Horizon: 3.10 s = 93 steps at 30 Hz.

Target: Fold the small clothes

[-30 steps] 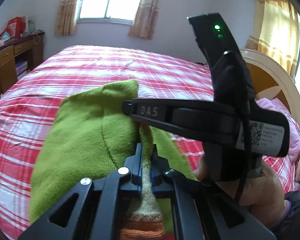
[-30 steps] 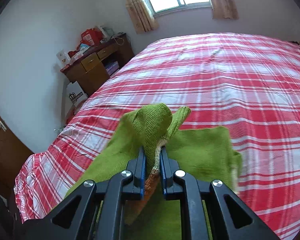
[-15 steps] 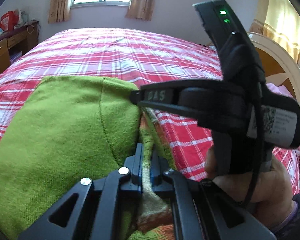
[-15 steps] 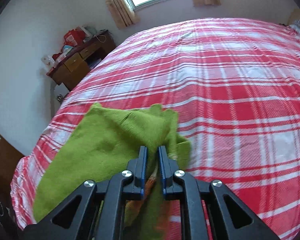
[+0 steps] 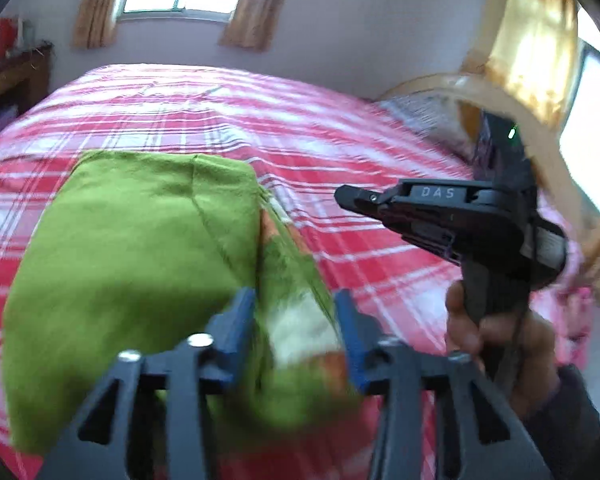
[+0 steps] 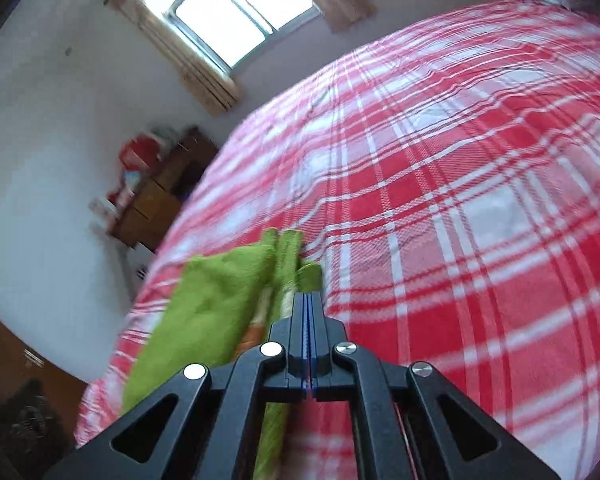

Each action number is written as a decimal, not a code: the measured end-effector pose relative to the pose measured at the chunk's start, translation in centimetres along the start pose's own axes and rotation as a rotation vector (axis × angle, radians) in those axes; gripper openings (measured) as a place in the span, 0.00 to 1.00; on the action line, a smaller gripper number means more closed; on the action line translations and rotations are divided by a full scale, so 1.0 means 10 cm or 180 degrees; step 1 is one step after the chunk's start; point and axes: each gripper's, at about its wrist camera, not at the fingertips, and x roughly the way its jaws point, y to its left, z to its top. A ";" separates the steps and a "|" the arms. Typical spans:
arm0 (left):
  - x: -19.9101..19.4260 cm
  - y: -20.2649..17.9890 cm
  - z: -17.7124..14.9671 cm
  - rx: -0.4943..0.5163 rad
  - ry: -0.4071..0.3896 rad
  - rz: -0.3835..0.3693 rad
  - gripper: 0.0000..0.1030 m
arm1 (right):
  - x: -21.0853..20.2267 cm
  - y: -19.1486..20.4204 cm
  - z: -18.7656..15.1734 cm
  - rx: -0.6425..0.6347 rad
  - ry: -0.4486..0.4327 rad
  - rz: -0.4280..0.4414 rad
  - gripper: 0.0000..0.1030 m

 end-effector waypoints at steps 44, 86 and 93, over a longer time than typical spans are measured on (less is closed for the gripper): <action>-1.23 1.48 -0.63 -0.1089 -0.0268 0.0552 0.79 | 0.08 0.80 -0.76 0.0027 0.0481 0.0234 0.79; -0.96 0.89 -0.72 -0.0066 0.0080 0.0910 0.86 | -0.78 0.79 -1.15 -0.0790 0.0191 -0.0233 0.33; -0.52 0.70 -0.60 -0.0039 0.0266 0.1298 0.87 | -0.25 0.96 -1.27 -0.1352 0.0375 -0.0714 0.33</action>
